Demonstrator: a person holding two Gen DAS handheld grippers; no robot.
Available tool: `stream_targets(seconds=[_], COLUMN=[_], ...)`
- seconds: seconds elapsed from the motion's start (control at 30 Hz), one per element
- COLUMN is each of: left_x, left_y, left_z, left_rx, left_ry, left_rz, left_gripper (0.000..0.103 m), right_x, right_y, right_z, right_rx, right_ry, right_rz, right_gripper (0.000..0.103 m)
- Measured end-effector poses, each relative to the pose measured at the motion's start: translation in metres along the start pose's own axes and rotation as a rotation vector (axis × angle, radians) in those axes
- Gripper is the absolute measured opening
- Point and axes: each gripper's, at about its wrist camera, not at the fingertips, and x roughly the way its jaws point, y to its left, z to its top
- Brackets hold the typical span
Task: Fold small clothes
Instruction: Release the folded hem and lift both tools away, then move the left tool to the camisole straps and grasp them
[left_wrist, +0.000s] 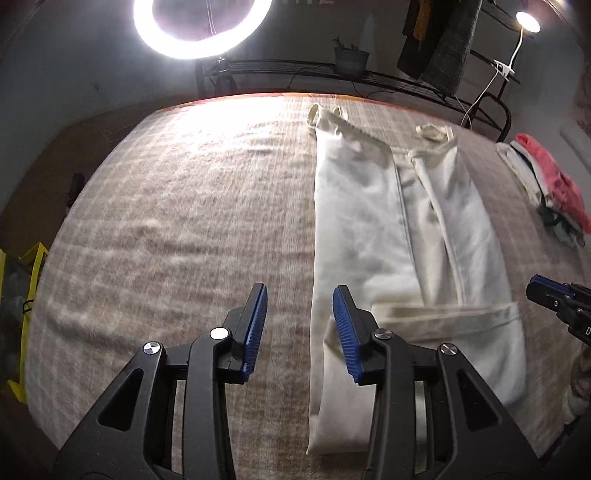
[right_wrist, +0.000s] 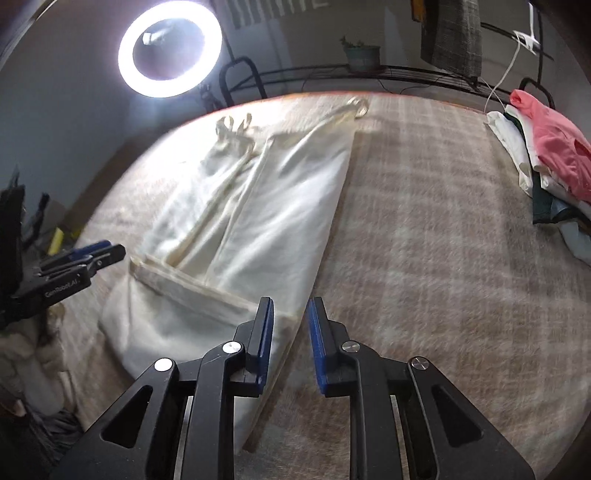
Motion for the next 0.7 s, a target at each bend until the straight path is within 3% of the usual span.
stream_targets(seconds=[0.23, 0.3, 0.37, 0.7], left_x=[0.022, 0.031, 0.043, 0.102], left_y=[0.006, 0.006, 0.007, 0.017], left_z=[0.053, 0.066, 0.079, 0.105], left_rx=[-0.047, -0.071, -0.099, -0.176], left_ry=[0.006, 0.000, -0.001, 0.037], left_rz=[-0.068, -0.092, -0.123, -0.165], left_gripper=[0.040, 0.040, 0.040, 0.040], right_x=[0.005, 0.015, 0.026, 0.087], right_y=[-0.005, -0.007, -0.013, -0.057], right_z=[0.042, 0.056, 0.071, 0.119], right_rx=[-0.008, -0.011, 0.007, 0.148], right_ry=[-0.040, -0.035, -0.042, -0.027], right_rz=[0.024, 0.024, 0.029, 0.066], right_gripper=[0.019, 0.039, 0.047, 0.047])
